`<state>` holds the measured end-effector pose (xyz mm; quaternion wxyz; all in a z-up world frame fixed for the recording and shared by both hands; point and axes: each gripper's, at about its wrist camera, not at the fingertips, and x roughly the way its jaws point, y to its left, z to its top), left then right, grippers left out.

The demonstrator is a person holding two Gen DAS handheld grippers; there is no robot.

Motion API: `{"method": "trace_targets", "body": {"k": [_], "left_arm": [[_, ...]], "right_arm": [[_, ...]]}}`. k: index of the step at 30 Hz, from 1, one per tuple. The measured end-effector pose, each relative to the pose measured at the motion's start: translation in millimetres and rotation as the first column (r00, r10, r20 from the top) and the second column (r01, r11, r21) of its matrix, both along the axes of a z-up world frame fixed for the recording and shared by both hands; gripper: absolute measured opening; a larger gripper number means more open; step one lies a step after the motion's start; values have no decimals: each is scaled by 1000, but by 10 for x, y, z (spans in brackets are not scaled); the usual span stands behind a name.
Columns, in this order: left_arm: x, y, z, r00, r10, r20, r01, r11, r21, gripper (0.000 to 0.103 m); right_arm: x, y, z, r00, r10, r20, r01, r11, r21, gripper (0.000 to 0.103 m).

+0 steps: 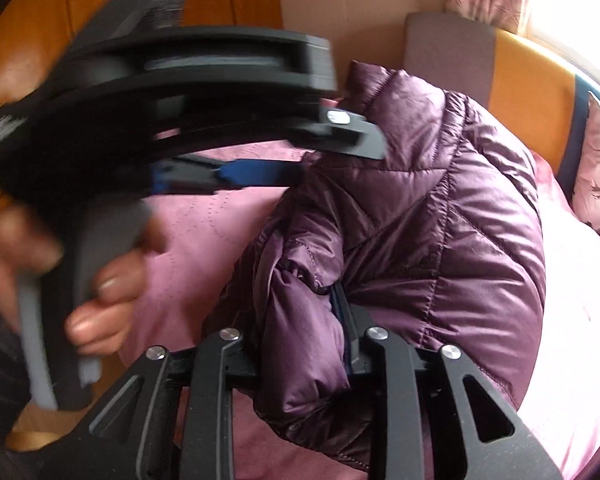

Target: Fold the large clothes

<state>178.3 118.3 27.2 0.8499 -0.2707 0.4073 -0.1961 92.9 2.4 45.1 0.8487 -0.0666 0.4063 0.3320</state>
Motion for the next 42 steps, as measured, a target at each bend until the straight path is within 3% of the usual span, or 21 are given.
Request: {"method": "trace_targets", "body": {"k": [4,6,9,11,14,17,21,25,30,32,35,39,42], "left_arm": [[217,-166,66,999,-30,-20,30,999,16,65],[301,-268,70,998,-54,-43,56,997,47,41],[385,-393,33,993,-92,-73,99,990,101,31],[386,-431,13,992,-98,-78,108,985,137,30],[375,-416,28,991,-112,-80,122,982,142,25],[389,-412,50,990,-118,-78,130,977,169,20],[369,-408,86,992,-107,-73,120,973,198,15],[276,-253,76,994,-56,-95,78,966,248,14],[168,35,-207,982,55,-183,4,952,307,16],[114,102,-383,975,114,-191,-35,927,374,22],[20,126,-616,971,153,-183,-62,903,424,23],[-70,124,-623,975,178,-131,-97,878,468,26],[-150,99,-566,976,202,-76,-140,862,487,27]], "right_arm": [[-109,-147,49,998,65,8,-66,995,81,53],[-160,-330,119,993,113,-17,-109,983,148,66],[-207,-705,233,987,157,-42,-141,956,259,67],[-216,-1016,288,991,128,-31,-114,952,284,67],[-158,-1406,229,999,22,-31,-13,964,264,67],[43,-1610,2,996,-80,-39,85,981,173,61],[84,-1491,-175,997,-69,-44,75,989,130,59],[4,-1203,-305,999,-45,-18,46,996,73,59],[-82,-864,-521,1000,-24,8,24,1000,-9,59],[-105,-759,-612,999,0,36,1,999,-46,59],[-76,-764,-678,998,54,37,-51,996,-72,59],[103,-1124,-482,982,170,-86,-166,985,51,62],[389,-1474,-206,990,112,-85,-97,983,158,66]]}}
